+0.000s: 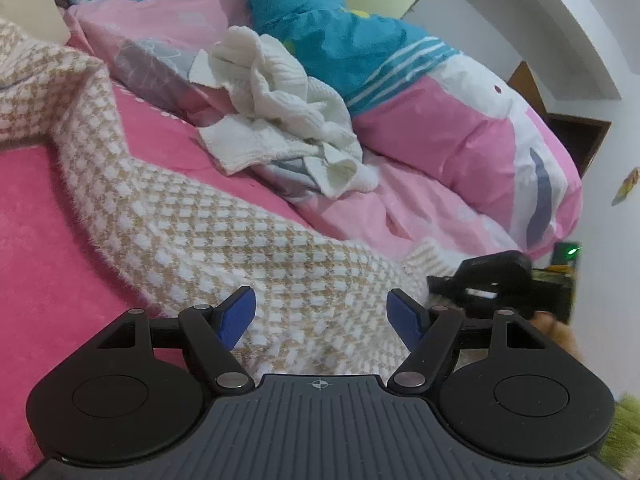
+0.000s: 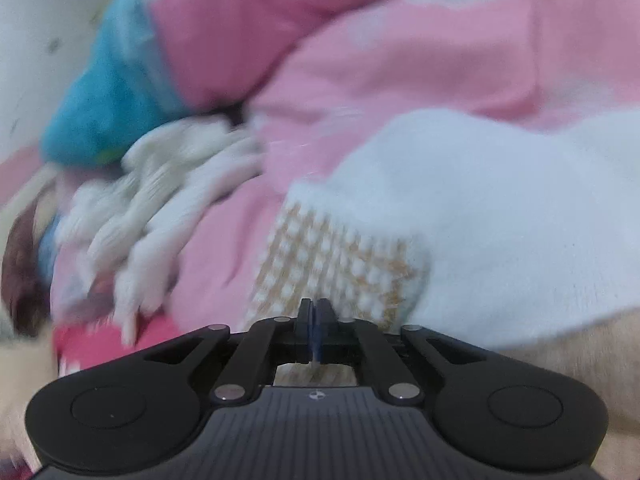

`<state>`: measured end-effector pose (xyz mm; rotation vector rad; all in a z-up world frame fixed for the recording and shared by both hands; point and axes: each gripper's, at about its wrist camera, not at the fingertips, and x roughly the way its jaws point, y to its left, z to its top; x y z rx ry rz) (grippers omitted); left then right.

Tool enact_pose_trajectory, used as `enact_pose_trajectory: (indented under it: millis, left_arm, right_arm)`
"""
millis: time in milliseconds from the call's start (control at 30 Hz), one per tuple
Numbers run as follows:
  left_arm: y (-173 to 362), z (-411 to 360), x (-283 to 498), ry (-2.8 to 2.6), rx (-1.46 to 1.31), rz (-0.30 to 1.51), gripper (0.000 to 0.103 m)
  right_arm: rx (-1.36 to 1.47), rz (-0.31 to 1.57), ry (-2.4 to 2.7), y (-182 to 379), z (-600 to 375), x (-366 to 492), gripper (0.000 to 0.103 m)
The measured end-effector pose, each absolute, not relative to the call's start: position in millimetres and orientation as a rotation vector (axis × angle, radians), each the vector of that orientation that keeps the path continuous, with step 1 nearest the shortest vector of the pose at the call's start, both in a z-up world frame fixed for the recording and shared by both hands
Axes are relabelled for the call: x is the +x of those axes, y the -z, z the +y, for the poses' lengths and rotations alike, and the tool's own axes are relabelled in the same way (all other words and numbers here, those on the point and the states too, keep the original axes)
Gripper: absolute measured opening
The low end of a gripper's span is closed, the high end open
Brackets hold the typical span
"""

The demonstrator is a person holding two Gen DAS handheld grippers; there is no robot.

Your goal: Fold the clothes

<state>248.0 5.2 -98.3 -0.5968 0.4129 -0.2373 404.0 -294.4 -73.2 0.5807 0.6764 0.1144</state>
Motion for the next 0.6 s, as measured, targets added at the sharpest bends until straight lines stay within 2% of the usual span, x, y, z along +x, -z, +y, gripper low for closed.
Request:
enact_pose_trajectory:
  millis: [100, 267, 367, 600]
  left_arm:
    - [98.3, 7.2, 246.4, 0.243, -0.611, 0.395, 0.073]
    - [97.3, 11.7, 240.3, 0.246, -0.639, 0.351, 0.073]
    - [95.9, 15.6, 235.4, 0.236, -0.661, 0.321, 0.074]
    - [83.5, 35.6, 224.5, 0.098, -0.721, 0.308, 0.079]
  right_arm:
    - [0.622, 0.668, -0.069, 77.3, -301.4, 414.2, 0.000]
    - [0.676, 0.704, -0.189, 52.8, -293.5, 370.0, 0.005]
    - [0.729, 0.767, -0.300, 49.0, -279.0, 335.1, 0.016]
    - [0.917, 0.853, -0.460, 72.2, -254.9, 285.4, 0.016]
